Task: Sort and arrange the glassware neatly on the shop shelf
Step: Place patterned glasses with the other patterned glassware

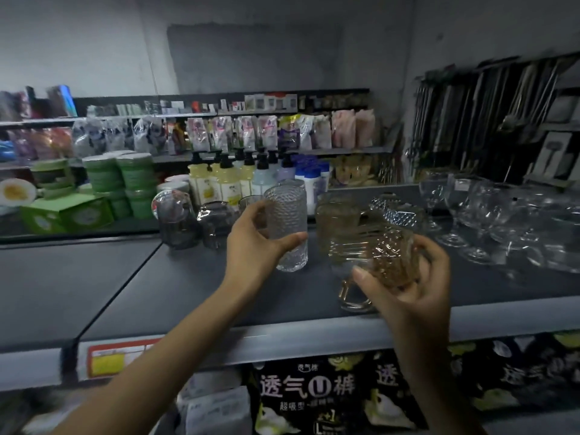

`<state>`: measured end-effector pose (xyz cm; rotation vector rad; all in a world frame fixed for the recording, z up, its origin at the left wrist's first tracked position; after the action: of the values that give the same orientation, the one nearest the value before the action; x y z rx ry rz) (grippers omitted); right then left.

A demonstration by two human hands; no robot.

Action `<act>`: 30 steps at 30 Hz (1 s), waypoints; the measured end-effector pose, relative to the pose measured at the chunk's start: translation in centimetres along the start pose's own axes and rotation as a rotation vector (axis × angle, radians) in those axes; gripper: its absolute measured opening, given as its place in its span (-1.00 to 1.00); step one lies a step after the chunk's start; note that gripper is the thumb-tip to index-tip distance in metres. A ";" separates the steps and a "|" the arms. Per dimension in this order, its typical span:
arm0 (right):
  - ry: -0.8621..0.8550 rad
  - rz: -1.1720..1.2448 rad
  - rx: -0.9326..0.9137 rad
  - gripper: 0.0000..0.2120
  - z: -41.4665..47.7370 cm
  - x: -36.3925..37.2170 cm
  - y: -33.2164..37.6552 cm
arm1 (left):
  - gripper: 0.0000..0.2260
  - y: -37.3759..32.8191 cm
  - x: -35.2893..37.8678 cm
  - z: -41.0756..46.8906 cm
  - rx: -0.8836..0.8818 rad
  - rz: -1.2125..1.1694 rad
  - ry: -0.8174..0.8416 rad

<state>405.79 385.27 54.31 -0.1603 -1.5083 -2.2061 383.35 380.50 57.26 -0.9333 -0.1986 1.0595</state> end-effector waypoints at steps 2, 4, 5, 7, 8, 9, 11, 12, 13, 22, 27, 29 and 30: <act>0.046 0.011 0.014 -0.34 0.6 -0.6 0.0 | -0.32 0.2 1.0 0.9 -0.019 0.038 -0.017; 0.077 0.032 0.032 -0.33 1.2 -0.9 -0.1 | -0.30 0.4 1.8 1.7 -0.046 0.075 -0.028; 0.084 0.040 0.043 -0.31 1.5 -1.0 -0.2 | -0.29 0.5 2.1 2.1 -0.060 0.096 -0.035; 0.094 0.048 0.060 -0.30 1.9 -1.2 -0.4 | -0.27 1.0 2.6 2.7 -0.080 0.145 -0.048; 0.099 0.050 0.067 -0.31 2.1 -1.3 -0.5 | -0.26 1.2 2.8 3.1 -0.091 0.169 -0.052; 0.104 0.050 0.075 -0.32 2.2 -1.4 -0.6 | -0.26 1.5 2.9 3.3 -0.100 0.190 -0.053; 0.120 0.047 0.091 -0.33 2.4 -1.5 -0.9 | -0.26 1.8 3.3 3.7 -0.102 0.222 -0.047; 0.129 0.043 0.098 -0.32 2.4 -1.6 -0.9 | -0.26 2.0 3.4 3.8 -0.102 0.229 -0.047; 0.137 0.036 0.104 -0.31 2.5 -1.6 -1.0 | -0.27 2.2 3.6 3.9 -0.100 0.228 -0.047; 0.210 -0.015 0.147 -0.30 3.2 -1.9 -1.6 | -0.42 2.5 4.3 4.2 -0.110 0.293 -0.037; 0.227 -0.051 0.145 -0.29 3.4 -2.3 -1.9 | -0.32 2.2 4.6 4.0 -0.126 0.344 -0.033; 0.233 -0.071 0.135 -0.29 3.3 -2.3 -2.1 | -0.32 2.2 4.6 3.8 -0.128 0.346 -0.022; 0.236 -0.081 0.132 -0.28 3.2 -2.3 -2.2 | -0.32 2.1 4.6 3.7 -0.128 0.343 -0.014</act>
<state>406.40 389.52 52.93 0.1991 -1.5435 -2.0926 382.24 386.67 56.70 -1.1010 -0.1204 1.3815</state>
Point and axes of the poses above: each hand's wrist, its own z-axis towards the middle knuckle, its own x-axis out of the palm, y = z × x, the point moved 3 cm from there along z, towards the middle knuckle, and after that the axes turned 7 degrees about x, right-handed, at the moved point
